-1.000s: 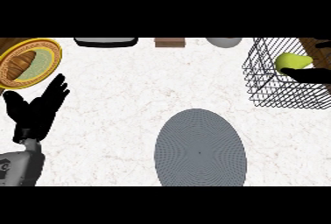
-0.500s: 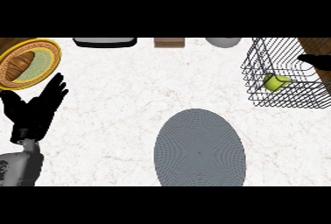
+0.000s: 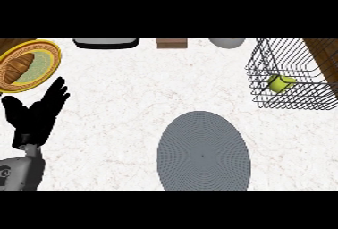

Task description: Pick the pear from the placemat and place it in the basket

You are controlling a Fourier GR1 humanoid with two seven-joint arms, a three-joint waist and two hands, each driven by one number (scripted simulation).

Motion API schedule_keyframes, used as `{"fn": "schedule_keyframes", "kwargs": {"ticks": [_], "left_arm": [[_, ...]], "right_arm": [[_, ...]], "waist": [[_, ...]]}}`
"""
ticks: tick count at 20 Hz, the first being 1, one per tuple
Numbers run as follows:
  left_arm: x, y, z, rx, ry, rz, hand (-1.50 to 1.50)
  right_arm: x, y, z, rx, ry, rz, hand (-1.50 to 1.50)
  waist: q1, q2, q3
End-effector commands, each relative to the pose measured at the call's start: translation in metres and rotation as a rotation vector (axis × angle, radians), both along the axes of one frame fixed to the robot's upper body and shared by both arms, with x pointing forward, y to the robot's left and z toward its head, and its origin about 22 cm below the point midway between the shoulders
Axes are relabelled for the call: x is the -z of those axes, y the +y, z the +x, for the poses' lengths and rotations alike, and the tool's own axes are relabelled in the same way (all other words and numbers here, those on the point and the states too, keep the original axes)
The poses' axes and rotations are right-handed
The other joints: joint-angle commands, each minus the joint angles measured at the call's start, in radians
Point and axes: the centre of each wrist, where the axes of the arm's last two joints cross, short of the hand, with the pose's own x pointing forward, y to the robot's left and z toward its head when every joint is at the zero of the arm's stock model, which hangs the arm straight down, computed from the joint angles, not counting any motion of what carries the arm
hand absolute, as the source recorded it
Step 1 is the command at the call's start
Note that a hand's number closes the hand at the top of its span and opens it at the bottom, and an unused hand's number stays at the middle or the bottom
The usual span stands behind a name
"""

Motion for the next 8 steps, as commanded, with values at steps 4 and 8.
{"fn": "schedule_keyframes", "kwargs": {"ticks": [4,8], "left_arm": [[-0.009,0.001,0.007,-0.015,-0.009,-0.003,0.0],[-0.012,0.004,0.013,0.017,0.002,-0.014,0.0]], "right_arm": [[0.009,-0.088,-0.086,-0.09,0.096,-0.029,-1.5],[0.008,-0.114,-0.117,-0.132,0.114,-0.023,-1.5]], "waist": [[-0.002,0.004,0.002],[0.011,0.008,0.003]]}}
